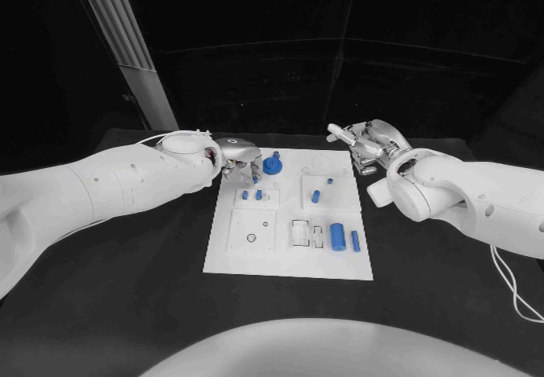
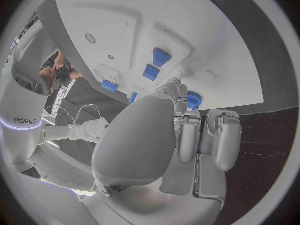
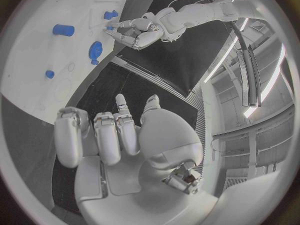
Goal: Assemble the parts on the task board
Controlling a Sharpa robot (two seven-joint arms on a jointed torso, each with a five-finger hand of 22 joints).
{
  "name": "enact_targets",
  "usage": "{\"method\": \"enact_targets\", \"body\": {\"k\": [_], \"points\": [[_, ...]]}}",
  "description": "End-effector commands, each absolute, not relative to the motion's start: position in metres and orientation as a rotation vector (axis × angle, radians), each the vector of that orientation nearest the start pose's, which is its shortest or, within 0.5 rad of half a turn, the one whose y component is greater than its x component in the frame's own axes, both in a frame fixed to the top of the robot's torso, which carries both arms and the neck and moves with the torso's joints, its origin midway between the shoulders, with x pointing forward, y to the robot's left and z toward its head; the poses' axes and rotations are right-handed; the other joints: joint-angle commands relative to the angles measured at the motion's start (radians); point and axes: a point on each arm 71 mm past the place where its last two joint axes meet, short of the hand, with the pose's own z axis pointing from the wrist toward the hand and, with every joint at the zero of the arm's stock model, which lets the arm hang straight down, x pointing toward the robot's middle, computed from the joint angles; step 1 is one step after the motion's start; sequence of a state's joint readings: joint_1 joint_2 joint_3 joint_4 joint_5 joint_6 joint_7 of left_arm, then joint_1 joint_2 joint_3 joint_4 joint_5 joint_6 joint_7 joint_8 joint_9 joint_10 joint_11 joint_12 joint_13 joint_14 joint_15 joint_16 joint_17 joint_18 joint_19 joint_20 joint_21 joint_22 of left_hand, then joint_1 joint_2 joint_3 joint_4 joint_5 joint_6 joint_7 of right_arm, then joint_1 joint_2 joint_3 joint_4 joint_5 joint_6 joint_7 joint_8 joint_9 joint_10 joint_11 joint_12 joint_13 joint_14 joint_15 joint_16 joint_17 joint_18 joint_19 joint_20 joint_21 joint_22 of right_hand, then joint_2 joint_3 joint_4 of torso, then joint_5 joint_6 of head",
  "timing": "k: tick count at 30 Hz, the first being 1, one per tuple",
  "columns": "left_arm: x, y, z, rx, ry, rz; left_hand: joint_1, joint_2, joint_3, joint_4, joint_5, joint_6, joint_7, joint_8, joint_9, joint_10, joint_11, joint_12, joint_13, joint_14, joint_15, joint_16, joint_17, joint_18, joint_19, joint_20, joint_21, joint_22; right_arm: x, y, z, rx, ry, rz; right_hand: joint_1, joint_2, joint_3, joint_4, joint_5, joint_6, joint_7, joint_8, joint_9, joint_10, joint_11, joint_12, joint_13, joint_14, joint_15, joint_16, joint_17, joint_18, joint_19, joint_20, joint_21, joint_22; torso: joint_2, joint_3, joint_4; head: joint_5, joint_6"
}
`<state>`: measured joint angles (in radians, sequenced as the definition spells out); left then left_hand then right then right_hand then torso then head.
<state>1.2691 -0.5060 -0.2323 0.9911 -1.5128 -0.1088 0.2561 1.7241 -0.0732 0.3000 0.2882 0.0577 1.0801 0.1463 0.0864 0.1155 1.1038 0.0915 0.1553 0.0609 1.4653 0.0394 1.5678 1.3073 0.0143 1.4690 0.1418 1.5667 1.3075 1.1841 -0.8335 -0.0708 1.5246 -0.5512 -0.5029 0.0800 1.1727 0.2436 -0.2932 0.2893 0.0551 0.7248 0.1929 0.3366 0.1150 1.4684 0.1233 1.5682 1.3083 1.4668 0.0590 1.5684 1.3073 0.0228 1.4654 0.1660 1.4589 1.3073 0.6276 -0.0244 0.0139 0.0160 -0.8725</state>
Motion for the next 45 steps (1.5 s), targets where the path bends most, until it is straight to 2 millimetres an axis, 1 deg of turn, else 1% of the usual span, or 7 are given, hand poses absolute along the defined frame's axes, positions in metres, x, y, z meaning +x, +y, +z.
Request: {"method": "enact_targets", "body": {"k": [1,13,18,28,31,35,45], "points": [[0.5468,0.1681,-0.2478,0.584,1.896,-0.620,-0.004,-0.010,0.005,-0.003,-0.003,-0.011,0.001,-0.007,-0.004,-0.005,0.005,-0.009,-0.001,0.106,0.001,0.003,0.263,-0.014,0.102,-0.002,0.004,0.263,0.4837,-0.2080,-0.2010,0.735,1.638,1.073,0.011,-0.002,-0.005,0.000,-0.003,-0.007,0.010,0.006,0.001,0.102,0.004,0.003,0.263,0.104,0.005,0.002,0.263,0.009,0.024,0.006,0.002,0.221,0.000,0.0001,-0.0002,0.000,0.000],[0.5480,0.1661,-0.2486,0.585,1.895,-0.619,-0.005,-0.013,0.005,-0.002,-0.003,-0.016,0.003,-0.010,-0.006,-0.011,0.007,-0.014,-0.001,0.106,0.003,0.003,0.263,-0.014,0.102,-0.001,0.004,0.263,0.4834,-0.2075,-0.2011,0.735,1.641,1.074,0.014,-0.001,-0.007,0.000,-0.003,-0.009,0.010,0.008,0.001,0.102,0.004,0.003,0.263,0.104,0.004,0.002,0.263,0.009,0.024,0.006,0.002,0.221,0.000,-0.0003,0.0001,-0.002,0.000],[0.5485,0.1656,-0.2487,0.584,1.895,-0.618,-0.005,-0.008,0.008,-0.001,-0.003,-0.017,0.004,-0.011,-0.007,-0.012,0.008,-0.017,-0.001,0.106,0.004,0.003,0.263,-0.014,0.102,-0.001,0.004,0.263,0.4833,-0.2075,-0.2013,0.736,1.644,1.073,0.014,-0.001,-0.007,0.000,-0.003,-0.009,0.010,0.008,0.001,0.102,0.004,0.003,0.263,0.104,0.004,0.002,0.263,0.009,0.024,0.006,0.002,0.221,0.001,-0.0002,0.0003,-0.002,0.000],[0.5500,0.1673,-0.2493,0.581,1.902,-0.609,-0.006,-0.007,0.010,0.000,-0.003,-0.018,0.004,-0.011,-0.007,-0.013,0.009,-0.018,0.000,0.106,0.005,0.003,0.263,-0.014,0.102,0.000,0.004,0.263,0.4833,-0.2071,-0.2014,0.736,1.646,1.074,0.014,-0.001,-0.007,0.000,-0.003,-0.009,0.010,0.008,0.001,0.102,0.004,0.003,0.263,0.104,0.004,0.002,0.263,0.009,0.024,0.006,0.002,0.221,0.000,-0.0002,-0.0002,-0.003,0.000],[0.5505,0.1677,-0.2497,0.580,1.907,-0.606,-0.011,-0.009,0.010,0.001,-0.003,-0.025,0.007,-0.015,-0.010,-0.020,0.012,-0.024,-0.001,0.106,0.008,0.003,0.263,-0.014,0.102,0.001,0.004,0.263,0.4833,-0.2069,-0.2014,0.736,1.647,1.074,0.014,-0.001,-0.007,0.000,-0.003,-0.009,0.010,0.008,0.001,0.102,0.004,0.003,0.263,0.104,0.004,0.002,0.263,0.009,0.024,0.006,0.002,0.221,0.000,-0.0002,0.0000,-0.004,0.000],[0.5508,0.1683,-0.2505,0.580,1.921,-0.600,-0.013,-0.021,0.007,-0.001,-0.003,-0.041,0.012,-0.020,-0.014,-0.032,0.017,-0.032,0.000,0.106,0.012,0.003,0.263,-0.014,0.102,0.005,0.004,0.263,0.4832,-0.2069,-0.2014,0.736,1.647,1.074,0.014,-0.001,-0.007,0.000,-0.003,-0.009,0.010,0.008,0.001,0.102,0.004,0.003,0.263,0.104,0.004,0.002,0.263,0.009,0.024,0.006,0.002,0.221,0.000,-0.0004,0.0002,-0.004,0.000],[0.5514,0.1675,-0.2511,0.581,1.930,-0.598,-0.019,-0.025,0.004,0.000,-0.004,-0.049,0.014,-0.020,-0.016,-0.038,0.020,-0.036,0.000,0.106,0.014,0.003,0.263,-0.014,0.102,0.007,0.004,0.263,0.4831,-0.2071,-0.2015,0.737,1.648,1.073,0.015,0.000,-0.008,0.000,-0.003,-0.009,0.010,0.010,0.001,0.102,0.004,0.003,0.263,0.104,0.004,0.002,0.263,0.008,0.024,0.005,0.002,0.221,0.000,-0.0004,-0.0005,-0.003,0.000]]}}
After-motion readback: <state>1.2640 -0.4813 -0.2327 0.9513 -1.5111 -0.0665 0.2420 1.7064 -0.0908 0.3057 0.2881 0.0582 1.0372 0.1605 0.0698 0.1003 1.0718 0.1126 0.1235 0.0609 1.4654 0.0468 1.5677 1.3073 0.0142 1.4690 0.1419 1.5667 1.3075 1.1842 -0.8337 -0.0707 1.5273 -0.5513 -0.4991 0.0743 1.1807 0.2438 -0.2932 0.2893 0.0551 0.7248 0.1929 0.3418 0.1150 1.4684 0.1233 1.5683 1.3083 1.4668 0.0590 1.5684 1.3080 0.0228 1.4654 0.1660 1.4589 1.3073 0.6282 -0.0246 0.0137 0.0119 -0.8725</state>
